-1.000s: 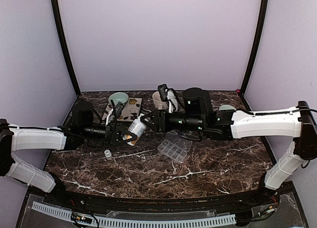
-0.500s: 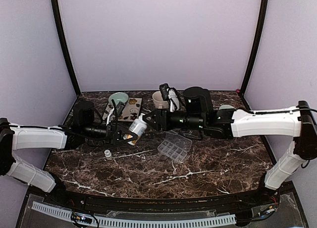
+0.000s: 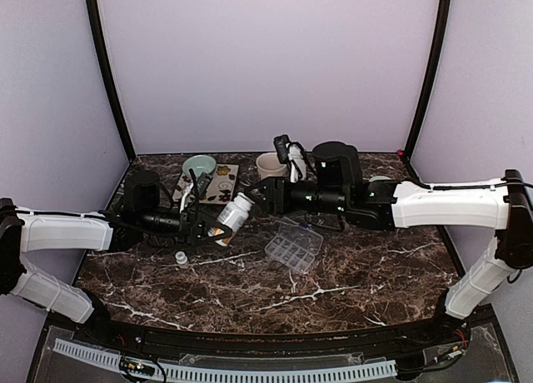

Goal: Sort the pills into containers
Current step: Open the lid of the pill bottle.

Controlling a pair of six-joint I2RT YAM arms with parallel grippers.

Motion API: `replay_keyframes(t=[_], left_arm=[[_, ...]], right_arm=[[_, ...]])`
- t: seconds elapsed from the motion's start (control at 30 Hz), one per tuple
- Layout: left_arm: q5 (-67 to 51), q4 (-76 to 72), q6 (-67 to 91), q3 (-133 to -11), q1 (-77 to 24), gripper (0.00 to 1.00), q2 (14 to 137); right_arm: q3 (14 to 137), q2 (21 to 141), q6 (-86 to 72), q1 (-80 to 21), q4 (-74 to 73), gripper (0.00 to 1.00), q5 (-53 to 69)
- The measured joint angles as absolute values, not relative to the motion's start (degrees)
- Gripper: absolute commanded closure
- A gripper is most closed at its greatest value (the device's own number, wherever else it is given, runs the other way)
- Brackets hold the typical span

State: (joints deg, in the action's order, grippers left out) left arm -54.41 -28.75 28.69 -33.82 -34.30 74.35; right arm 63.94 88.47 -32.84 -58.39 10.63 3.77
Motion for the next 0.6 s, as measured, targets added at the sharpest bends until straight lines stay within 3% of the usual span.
replay_keyframes(t=[0.6], left_arm=[[-54.3,-27.3,28.0,-34.1,-34.7,0.85,74.3]], right_arm=[[63.9,88.4,-31.9,-58.0,9.3,0.44,2.3]])
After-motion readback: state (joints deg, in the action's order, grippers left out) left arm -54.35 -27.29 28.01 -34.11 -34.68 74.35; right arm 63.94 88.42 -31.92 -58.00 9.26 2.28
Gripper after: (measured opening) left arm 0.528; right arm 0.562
